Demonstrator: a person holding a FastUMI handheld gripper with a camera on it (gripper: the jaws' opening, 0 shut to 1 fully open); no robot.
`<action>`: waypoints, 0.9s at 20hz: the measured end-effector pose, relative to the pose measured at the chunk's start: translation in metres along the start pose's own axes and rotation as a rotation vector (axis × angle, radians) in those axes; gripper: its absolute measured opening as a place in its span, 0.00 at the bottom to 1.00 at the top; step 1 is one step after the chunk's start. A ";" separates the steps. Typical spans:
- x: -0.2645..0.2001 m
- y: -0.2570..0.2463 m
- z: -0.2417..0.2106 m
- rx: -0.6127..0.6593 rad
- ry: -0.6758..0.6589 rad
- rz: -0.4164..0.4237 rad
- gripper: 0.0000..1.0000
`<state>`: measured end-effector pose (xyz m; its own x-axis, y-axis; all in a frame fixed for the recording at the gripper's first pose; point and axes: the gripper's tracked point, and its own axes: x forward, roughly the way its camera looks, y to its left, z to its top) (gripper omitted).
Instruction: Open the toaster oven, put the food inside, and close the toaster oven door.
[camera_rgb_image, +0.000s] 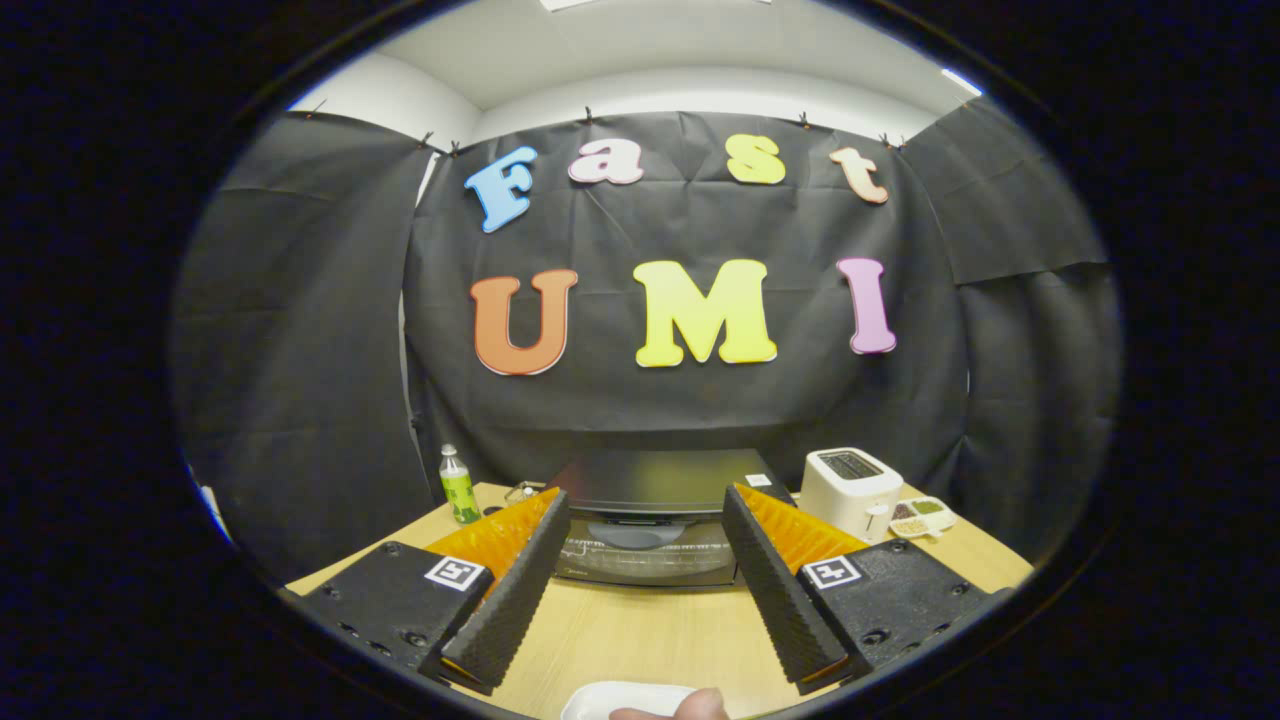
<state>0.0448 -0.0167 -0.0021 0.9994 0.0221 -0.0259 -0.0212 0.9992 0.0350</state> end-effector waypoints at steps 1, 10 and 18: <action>-0.012 0.000 0.004 -0.007 -0.009 -0.002 1.00; -0.097 -0.003 -0.009 -0.017 -0.023 -0.013 1.00; -0.100 0.003 -0.016 0.025 -0.007 0.010 1.00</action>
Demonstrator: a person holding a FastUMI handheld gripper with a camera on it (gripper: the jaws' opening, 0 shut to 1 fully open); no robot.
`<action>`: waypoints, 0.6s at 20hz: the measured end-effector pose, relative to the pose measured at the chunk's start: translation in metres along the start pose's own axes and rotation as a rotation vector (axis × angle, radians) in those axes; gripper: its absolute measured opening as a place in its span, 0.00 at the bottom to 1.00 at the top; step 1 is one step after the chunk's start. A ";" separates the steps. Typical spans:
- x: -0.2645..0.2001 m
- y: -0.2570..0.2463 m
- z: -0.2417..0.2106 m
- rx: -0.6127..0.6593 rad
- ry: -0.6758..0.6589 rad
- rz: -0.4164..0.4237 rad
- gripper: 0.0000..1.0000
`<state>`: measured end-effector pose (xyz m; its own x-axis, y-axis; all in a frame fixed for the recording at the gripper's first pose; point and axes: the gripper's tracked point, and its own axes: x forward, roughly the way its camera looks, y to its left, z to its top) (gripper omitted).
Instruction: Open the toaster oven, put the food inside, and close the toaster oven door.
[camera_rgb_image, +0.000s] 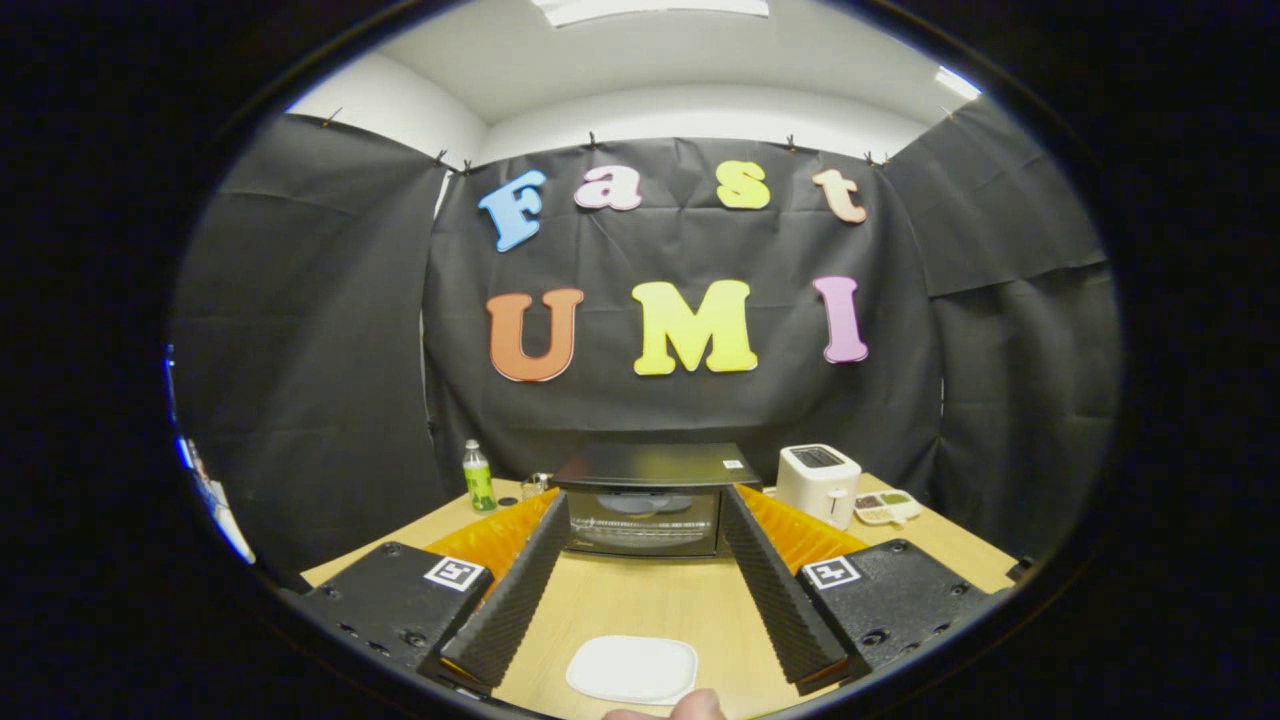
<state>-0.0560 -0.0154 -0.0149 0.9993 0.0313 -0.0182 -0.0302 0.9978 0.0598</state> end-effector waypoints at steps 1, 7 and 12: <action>0.001 0.002 0.000 0.007 0.003 0.005 1.00; 0.005 -0.003 -0.002 0.025 0.007 -0.007 1.00; 0.004 0.001 -0.001 0.026 -0.002 -0.003 1.00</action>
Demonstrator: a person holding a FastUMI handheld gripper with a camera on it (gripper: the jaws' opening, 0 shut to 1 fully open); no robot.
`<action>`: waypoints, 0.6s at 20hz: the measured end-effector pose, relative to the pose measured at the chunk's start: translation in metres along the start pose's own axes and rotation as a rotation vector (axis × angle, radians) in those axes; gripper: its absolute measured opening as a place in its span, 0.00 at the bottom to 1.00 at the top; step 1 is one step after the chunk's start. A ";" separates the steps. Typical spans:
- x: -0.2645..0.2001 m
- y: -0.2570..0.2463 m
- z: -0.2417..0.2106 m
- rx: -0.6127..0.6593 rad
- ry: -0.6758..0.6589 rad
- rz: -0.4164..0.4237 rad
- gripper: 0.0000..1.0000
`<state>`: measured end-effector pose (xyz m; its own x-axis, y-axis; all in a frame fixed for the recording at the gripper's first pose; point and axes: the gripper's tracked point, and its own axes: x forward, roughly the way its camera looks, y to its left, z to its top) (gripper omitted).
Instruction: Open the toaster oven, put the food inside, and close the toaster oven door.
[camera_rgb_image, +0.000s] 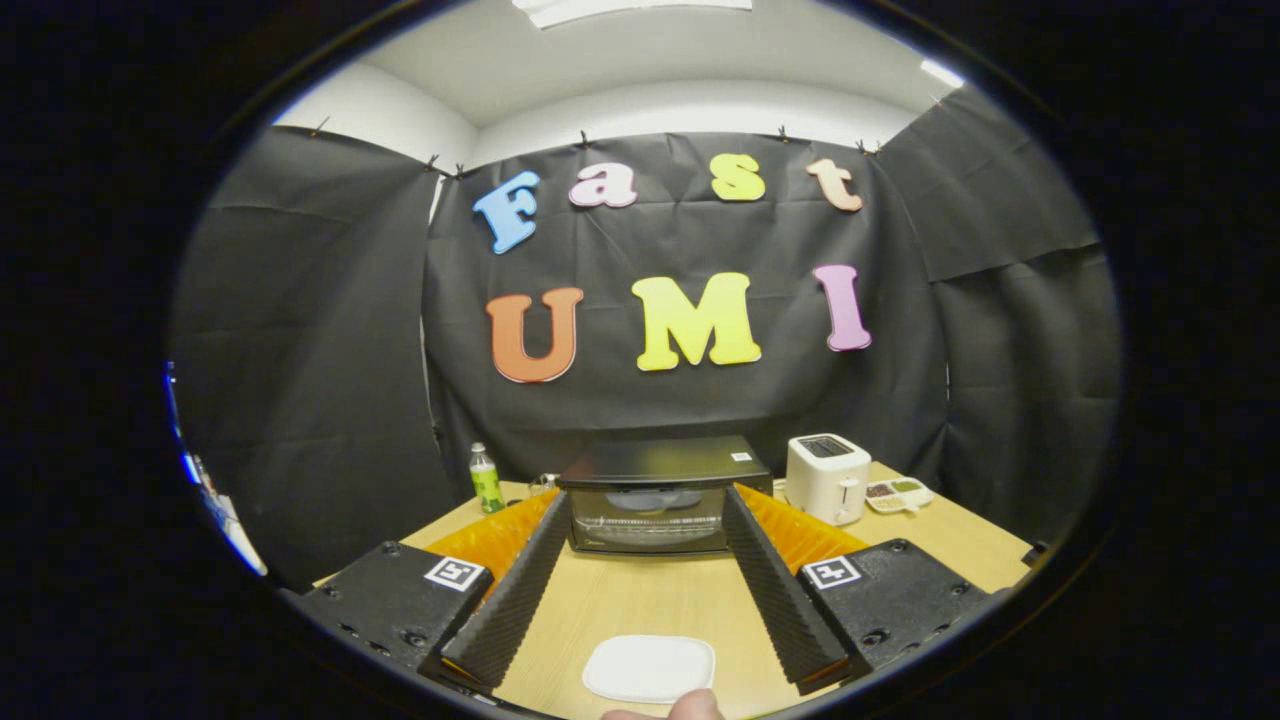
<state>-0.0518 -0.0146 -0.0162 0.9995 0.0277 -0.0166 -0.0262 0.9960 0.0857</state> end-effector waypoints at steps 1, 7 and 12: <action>-0.001 0.001 0.000 -0.002 -0.003 0.000 1.00; 0.000 -0.002 0.006 0.017 -0.028 -0.010 1.00; 0.001 0.003 0.004 0.022 -0.023 -0.005 1.00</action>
